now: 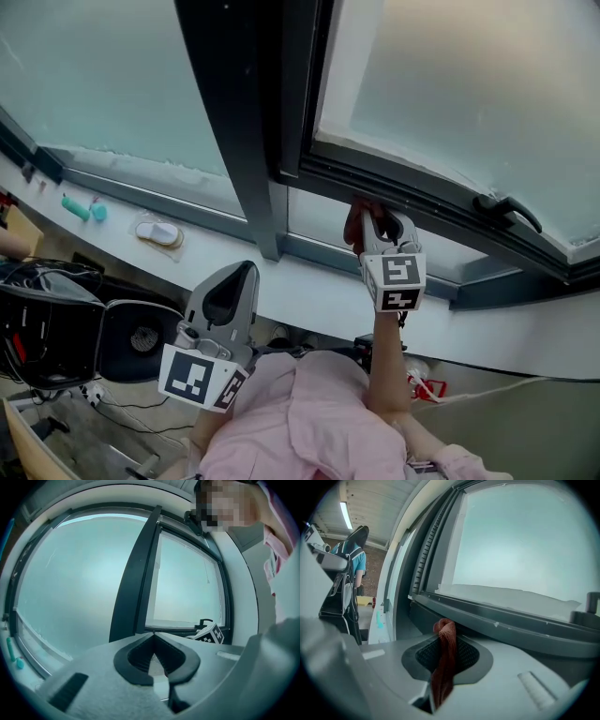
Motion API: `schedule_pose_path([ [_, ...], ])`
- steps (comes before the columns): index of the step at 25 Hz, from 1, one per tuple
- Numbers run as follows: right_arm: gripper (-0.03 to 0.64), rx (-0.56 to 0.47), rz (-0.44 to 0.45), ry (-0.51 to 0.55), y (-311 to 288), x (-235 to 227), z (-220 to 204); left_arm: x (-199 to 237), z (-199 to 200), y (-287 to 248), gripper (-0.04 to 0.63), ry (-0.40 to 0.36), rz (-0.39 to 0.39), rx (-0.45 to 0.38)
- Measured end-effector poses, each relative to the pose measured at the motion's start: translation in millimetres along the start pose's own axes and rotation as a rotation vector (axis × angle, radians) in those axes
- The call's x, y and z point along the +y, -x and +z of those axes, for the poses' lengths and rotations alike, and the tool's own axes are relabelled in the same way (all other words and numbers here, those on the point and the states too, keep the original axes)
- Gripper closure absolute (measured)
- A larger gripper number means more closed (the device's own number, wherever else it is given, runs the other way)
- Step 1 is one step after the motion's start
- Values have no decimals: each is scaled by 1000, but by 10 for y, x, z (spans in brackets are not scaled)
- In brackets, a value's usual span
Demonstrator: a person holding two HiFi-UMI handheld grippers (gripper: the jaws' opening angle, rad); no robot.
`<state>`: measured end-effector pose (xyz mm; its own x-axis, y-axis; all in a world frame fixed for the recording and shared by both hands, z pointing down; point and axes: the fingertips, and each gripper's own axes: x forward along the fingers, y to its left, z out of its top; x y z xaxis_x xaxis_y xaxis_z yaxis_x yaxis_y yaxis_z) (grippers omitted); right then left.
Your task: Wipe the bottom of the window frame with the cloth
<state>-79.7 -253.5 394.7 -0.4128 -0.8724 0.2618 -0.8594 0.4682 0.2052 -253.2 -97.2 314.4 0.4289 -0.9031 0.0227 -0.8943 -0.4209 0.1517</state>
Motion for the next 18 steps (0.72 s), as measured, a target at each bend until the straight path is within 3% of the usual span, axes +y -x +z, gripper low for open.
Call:
schedule_pose_path([
  [18,566,9,-77,-37,264,-370,-144,-336,-28,-304,597,-15,-123,22],
])
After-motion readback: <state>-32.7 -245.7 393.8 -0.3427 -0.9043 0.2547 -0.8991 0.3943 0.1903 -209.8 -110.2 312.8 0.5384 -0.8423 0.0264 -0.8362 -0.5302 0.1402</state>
